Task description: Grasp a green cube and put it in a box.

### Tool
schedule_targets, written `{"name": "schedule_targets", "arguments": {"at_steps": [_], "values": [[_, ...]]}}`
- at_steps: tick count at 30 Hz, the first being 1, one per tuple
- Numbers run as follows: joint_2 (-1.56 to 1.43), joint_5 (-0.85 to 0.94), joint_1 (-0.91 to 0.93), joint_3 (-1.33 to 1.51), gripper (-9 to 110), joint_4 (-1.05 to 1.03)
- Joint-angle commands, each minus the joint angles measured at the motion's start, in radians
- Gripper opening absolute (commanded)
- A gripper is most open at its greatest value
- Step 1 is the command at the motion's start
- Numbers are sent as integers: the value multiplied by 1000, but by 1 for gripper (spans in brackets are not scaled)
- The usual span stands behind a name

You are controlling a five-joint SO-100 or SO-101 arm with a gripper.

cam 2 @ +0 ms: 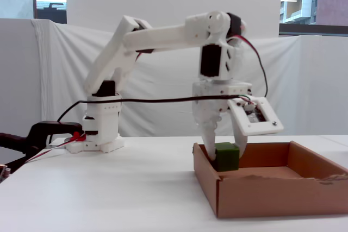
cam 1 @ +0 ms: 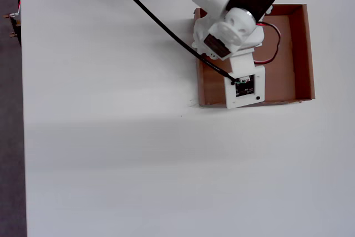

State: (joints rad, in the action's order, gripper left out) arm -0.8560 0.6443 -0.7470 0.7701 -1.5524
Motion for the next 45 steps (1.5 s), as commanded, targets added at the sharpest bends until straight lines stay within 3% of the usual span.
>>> {"name": "schedule_targets", "arguments": {"at_steps": [1, 9, 17, 25, 35, 45], "values": [[-5, -3, -9, -48, 10, -6], [23, -8, -12, -34, 10, -6], [18, -9, -12, -29, 21, -9], [-25, -9, -12, -17, 22, -38], [-262, -14, 40, 143, 24, -44], [-744, -6, 224, 563, 24, 87]]}}
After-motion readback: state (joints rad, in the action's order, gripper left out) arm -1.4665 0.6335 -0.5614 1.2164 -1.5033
